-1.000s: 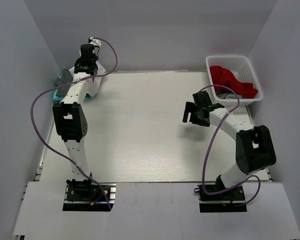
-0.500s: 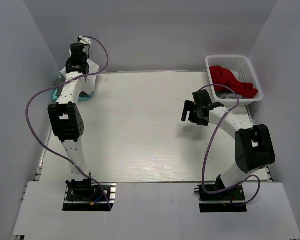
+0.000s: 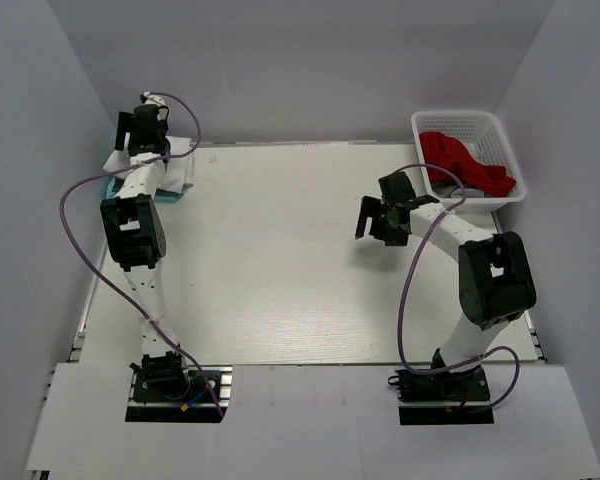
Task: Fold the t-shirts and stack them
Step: Put the neatly folded tshirt into the corner of the board with the left arm
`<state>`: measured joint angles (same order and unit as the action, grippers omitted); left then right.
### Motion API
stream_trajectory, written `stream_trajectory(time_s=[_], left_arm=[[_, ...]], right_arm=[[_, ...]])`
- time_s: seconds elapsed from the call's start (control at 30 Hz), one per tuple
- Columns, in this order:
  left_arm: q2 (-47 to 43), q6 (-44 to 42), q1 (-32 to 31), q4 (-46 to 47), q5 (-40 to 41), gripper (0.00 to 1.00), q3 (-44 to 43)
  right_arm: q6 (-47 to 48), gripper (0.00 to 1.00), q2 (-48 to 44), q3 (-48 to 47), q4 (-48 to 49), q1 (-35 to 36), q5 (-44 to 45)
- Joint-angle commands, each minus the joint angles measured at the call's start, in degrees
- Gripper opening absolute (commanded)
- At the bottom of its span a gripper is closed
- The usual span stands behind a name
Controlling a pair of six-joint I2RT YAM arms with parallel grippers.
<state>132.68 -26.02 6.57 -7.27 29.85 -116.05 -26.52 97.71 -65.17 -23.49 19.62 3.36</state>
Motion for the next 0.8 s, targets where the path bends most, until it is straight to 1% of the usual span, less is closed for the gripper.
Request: stream_trajectory(time_s=[0.0,0.03,0.13,0.2,0.23,0.3,0.33,0.37,0.4,0.43,0.47,0.5,0.53,0.57,0.6,0.63,0.67,0.7,0.73,0.77], left_arm=[[1.16,0.01,1.07,6.39,7.23,0.92,-5.92],[1.17,0.70,1.08,6.39,7.24,1.00,-6.73],[1.17,1.93,1.69,7.09,8.47,1.00,-7.61],[-0.58,5.35,1.69,4.91,9.00,1.00,-7.61],[-2.06,8.41,1.17,1.85,9.00,1.00,-8.22],[-3.91,11.15,0.47,-0.89,8.39,1.00,-7.44],[-5.14,12.39,-0.23,-3.95,7.26,1.00,-6.83],[-8.11,15.53,-0.24,-5.81,6.03,1.00,-5.08],[-9.71,18.00,-1.11,-8.44,0.53,1.00,-4.37],[-11.46,21.24,-1.12,-14.21,-3.26,1.00,-3.84],[-13.40,28.24,-1.64,-16.18,-7.22,1.00,-1.48],[-18.11,30.57,-1.65,-17.16,-15.96,1.00,0.89],[-21.03,31.90,-1.65,-17.17,-19.27,1.00,4.13],[-24.02,34.52,-3.91,-14.29,-21.04,1.00,11.82],[-29.79,35.76,-5.58,-12.96,-22.01,1.00,15.81],[-32.63,37.52,-9.17,-11.73,-22.02,1.00,23.68],[-35.45,41.80,-10.77,-10.06,-22.02,1.00,27.85],[-41.39,44.10,-12.27,-9.18,-22.02,1.00,32.25],[-44.76,45.61,-13.76,-7.78,-22.98,1.00,41.77],[-48.27,48.75,-16.73,-4.37,-24.82,1.00,47.00]], right_arm=[[0.24,0.90,0.29,-1.55,-0.25,-0.02,-2.83],[0.16,0.90,-0.06,-1.28,-0.25,-0.02,-2.74],[-0.46,0.90,-2.42,0.91,0.98,-0.10,-2.74],[-0.72,0.90,-5.32,2.93,2.29,0.07,-2.57],[-0.90,0.90,-5.95,5.20,2.56,0.07,-2.74],[-1.16,0.90,-8.67,6.63,4.23,0.16,-2.83],[-0.99,0.90,-10.24,8.37,4.41,0.16,-2.74],[-1.25,0.90,-11.74,9.00,5.54,-0.02,-2.83],[-1.34,0.90,-12.62,9.70,5.82,0.07,-2.74],[-1.34,0.90,-15.42,12.06,6.34,0.16,-2.74],[-1.51,0.90,-16.40,12.86,8.00,-0.02,-2.65],[-1.60,0.90,-17.37,13.65,8.54,-0.02,-2.91],[-1.60,0.90,-20.42,15.92,8.89,-0.02,-2.74],[-1.60,0.90,-21.50,16.90,10.64,-0.02,-2.74],[-1.78,0.90,-22.47,19.61,11.09,0.16,-2.65],[-1.60,0.90,-25.70,20.77,12.57,0.25,-4.91],[-1.60,0.90,-26.77,21.91,13.63,0.33,-5.89],[-1.69,0.90,-29.92,25.58,14.16,0.16,-6.51],[-2.04,0.90,-30.99,26.57,14.34,0.07,-6.52],[-2.04,0.90,-33.53,27.54,14.78,0.16,-6.78]])
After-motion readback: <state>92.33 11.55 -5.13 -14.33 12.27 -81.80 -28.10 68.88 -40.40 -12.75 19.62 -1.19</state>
